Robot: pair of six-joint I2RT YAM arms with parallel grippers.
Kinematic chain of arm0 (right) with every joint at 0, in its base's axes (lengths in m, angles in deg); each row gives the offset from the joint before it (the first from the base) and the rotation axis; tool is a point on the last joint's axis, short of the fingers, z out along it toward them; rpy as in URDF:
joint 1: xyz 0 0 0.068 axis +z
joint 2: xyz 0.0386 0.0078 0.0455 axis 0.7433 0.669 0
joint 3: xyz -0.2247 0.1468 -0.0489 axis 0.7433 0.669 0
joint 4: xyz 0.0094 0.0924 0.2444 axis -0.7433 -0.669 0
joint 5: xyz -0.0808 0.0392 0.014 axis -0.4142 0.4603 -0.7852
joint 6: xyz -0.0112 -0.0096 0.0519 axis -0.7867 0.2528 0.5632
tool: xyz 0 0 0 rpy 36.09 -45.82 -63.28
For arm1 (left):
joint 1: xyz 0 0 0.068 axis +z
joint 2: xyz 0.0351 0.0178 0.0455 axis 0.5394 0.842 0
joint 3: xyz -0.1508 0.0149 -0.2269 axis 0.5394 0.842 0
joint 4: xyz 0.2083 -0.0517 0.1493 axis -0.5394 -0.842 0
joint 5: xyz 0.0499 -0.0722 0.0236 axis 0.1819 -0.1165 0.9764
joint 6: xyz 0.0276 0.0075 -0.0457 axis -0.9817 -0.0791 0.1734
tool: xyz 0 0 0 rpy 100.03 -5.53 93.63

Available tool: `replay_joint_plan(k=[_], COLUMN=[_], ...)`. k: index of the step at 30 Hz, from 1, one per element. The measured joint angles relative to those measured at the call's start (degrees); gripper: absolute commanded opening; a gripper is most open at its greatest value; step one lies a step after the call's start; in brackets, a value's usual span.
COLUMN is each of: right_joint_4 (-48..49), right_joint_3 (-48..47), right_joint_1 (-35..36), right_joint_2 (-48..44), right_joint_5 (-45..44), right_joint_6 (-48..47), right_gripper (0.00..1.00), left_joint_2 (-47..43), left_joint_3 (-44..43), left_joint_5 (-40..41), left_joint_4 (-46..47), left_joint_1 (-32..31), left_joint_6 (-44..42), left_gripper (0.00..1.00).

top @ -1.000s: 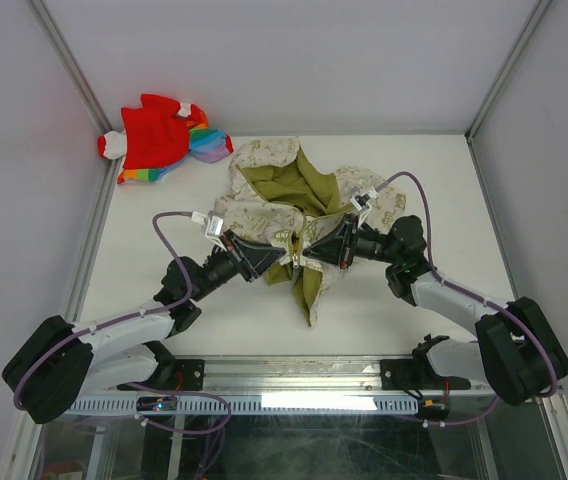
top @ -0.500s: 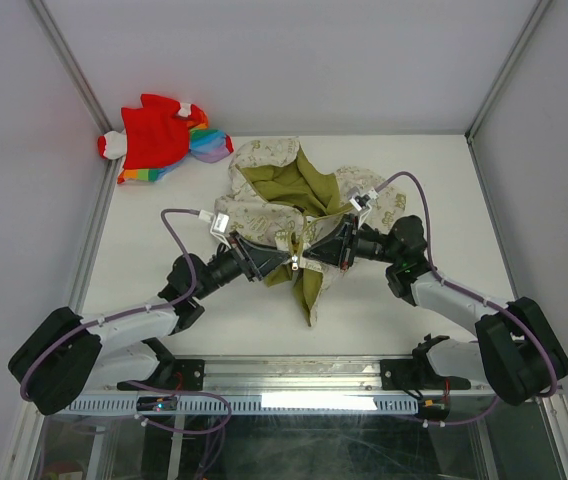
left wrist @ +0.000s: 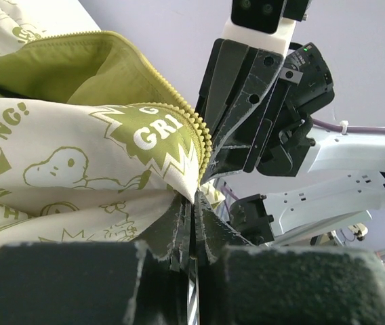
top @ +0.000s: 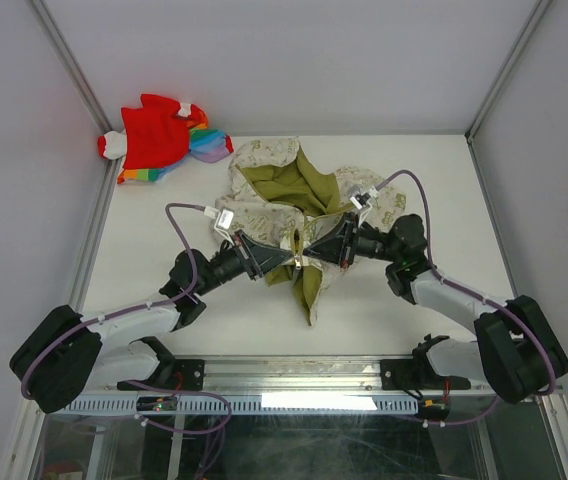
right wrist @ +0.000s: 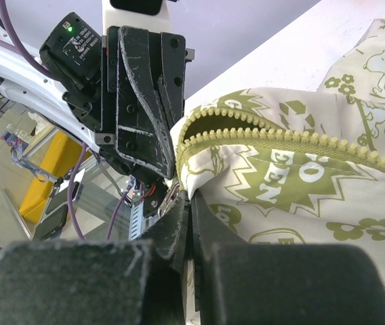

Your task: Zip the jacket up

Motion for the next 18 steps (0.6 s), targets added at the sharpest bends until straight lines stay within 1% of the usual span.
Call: replay_joint_plan(k=[5, 10, 18], right_joint_4=[-0.9, -3.8, -7.2], right_joint_3=[-1.6, -4.5, -6.8], right_joint_1=[-0.3, -0.5, -0.9], right_joint_2=[0.6, 0.6, 0.8], right_joint_5=[0.5, 1.1, 1.9], right_joint_6=[-0.3, -2.6, -5.3], right_gripper=[0.0, 0.0, 0.0], left_joint_2=[0.0, -0.5, -2.3], left_joint_3=[-2.1, -3.5, -4.7], left_joint_5=[-1.4, -2.4, -3.0], left_joint_4=[-4.2, -8.2, -12.3], left_joint_1=[0.0, 0.1, 0.2], left_joint_6=[0.0, 0.2, 0.5], left_gripper=[0.0, 0.0, 0.0])
